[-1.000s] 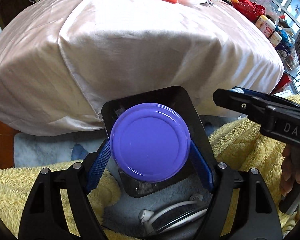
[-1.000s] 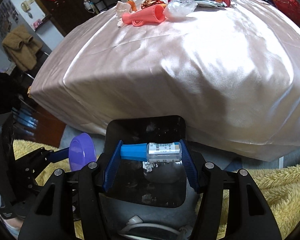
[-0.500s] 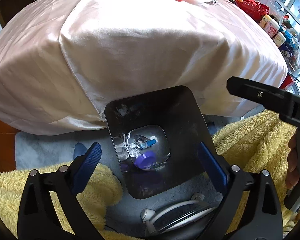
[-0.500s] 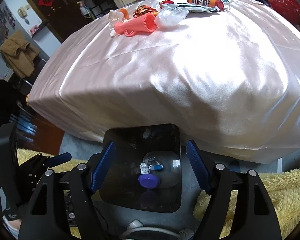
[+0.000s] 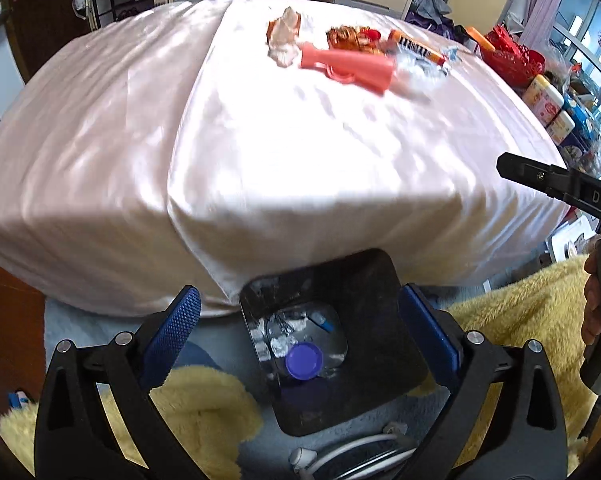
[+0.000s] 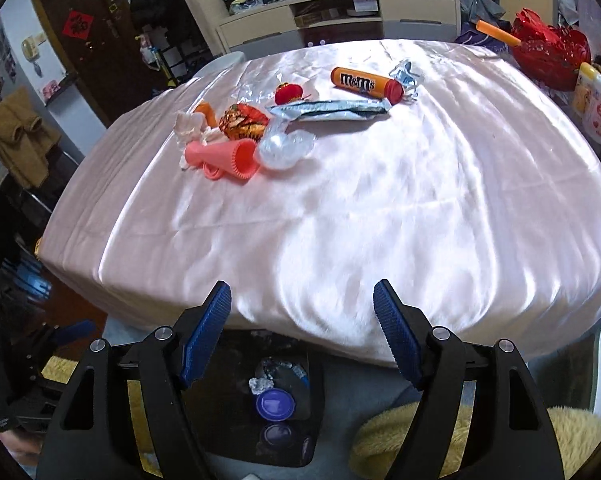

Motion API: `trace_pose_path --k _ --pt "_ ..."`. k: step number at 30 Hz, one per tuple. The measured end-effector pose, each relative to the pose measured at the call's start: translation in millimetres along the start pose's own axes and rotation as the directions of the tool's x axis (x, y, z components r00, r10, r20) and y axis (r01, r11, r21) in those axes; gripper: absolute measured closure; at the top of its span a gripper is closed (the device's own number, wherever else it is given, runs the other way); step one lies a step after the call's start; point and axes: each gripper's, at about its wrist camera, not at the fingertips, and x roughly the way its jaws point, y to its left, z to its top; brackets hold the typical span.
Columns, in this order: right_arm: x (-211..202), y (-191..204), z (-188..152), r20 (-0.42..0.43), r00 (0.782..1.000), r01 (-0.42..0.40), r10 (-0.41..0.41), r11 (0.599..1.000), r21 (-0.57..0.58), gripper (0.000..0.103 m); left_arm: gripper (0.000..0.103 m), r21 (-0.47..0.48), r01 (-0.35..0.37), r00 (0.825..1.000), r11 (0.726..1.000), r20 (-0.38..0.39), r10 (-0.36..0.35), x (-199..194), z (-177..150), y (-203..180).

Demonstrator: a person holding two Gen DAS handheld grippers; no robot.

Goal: Collect trash
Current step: 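Grasp the white tissue with the left gripper while the right gripper grasps the clear plastic bag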

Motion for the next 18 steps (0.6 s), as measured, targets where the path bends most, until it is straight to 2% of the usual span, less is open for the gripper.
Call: trace_pose_path --k 8,13,18 --pt "20.1 -0.5 42.1 0.021 1.000 0.021 -0.020 0.999 -0.041 0.029 0.009 0.021 -0.028 0.999 0.999 0.027 0.028 4.1 51.5 2.4" --pt "44.0 0.7 64.6 -0.001 0.998 -0.064 0.064 0.998 -0.014 0.033 0.009 0.025 -0.019 1.000 0.999 0.024 0.019 16.0 76.8 0.1" --pt "62.2 4.2 81.1 -0.014 0.997 -0.080 0.080 0.997 -0.022 0.040 0.009 0.048 -0.007 1.000 0.999 0.026 0.005 26.6 98.5 -8.8"
